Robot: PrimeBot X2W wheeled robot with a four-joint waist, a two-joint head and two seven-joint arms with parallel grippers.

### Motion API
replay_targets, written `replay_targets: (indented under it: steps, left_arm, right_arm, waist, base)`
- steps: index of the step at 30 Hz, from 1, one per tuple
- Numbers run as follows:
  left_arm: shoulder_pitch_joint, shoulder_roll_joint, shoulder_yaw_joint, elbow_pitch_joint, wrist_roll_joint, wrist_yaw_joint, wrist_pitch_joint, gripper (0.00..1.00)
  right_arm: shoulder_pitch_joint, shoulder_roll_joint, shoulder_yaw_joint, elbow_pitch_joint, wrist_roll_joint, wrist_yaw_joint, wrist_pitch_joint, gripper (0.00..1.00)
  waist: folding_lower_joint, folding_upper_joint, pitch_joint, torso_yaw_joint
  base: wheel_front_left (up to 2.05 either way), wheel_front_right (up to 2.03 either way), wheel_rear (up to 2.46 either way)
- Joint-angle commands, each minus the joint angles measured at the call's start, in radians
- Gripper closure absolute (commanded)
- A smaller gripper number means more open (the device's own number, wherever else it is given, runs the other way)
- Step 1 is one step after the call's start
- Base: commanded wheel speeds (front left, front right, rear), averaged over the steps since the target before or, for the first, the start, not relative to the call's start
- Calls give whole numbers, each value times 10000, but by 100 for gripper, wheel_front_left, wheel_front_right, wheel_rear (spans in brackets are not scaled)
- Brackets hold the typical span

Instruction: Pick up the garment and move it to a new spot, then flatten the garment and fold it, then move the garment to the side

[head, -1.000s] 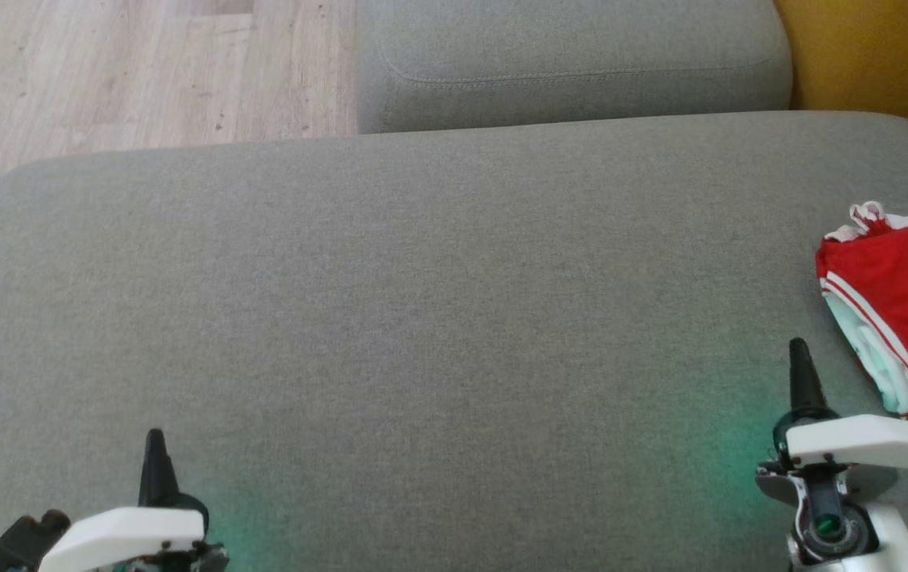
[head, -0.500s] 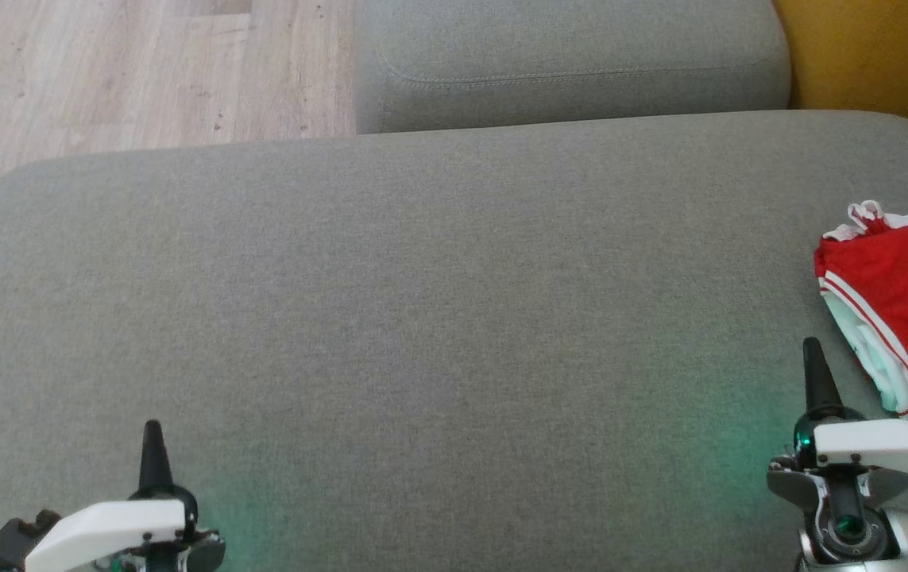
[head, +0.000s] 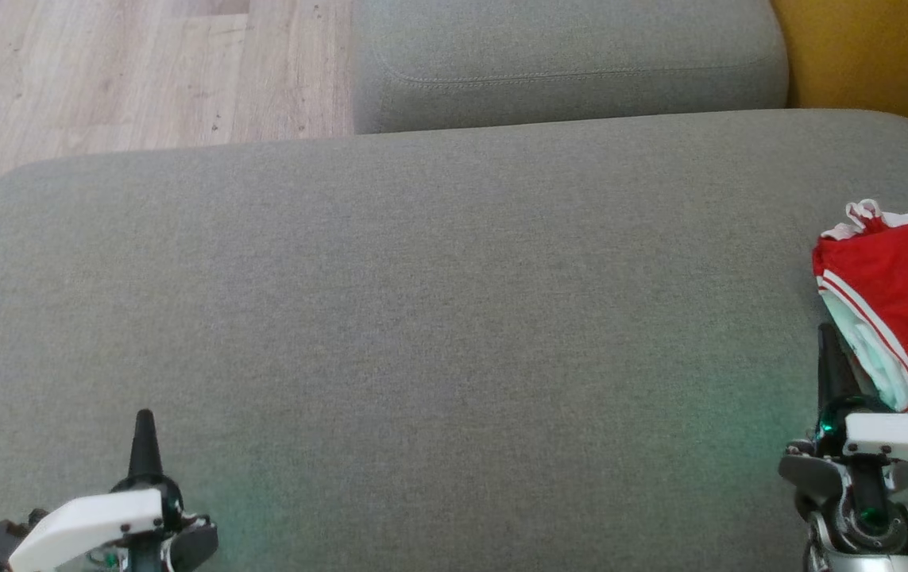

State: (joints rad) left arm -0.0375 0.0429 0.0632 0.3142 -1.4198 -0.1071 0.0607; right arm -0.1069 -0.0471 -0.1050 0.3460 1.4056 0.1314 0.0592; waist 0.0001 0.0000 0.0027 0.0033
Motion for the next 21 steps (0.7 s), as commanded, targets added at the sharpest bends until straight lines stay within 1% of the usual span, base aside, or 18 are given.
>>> replay_targets:
  steps: [1,14,21]
  left_arm:
    - [-576,66,334,-424,-278,-126,106,100]
    - [-702,73,498,-678,-1838,-232,510,100]
    - [-706,74,504,-687,-1890,-236,524,100]
  right_arm:
    - [-133,-35,124,-483,320,-6,121,100]
    - [-14,-32,-82,-995,1974,-7,528,100]
    - [-10,-31,-89,-1012,2029,-7,541,100]
  waist:
    - [-1,0,0,-2]
    - [-1,0,4,-32]
    - [-1,0,4,-33]
  base:
    - [0,0,0]
    - [0,0,0]
    - [0,0,0]
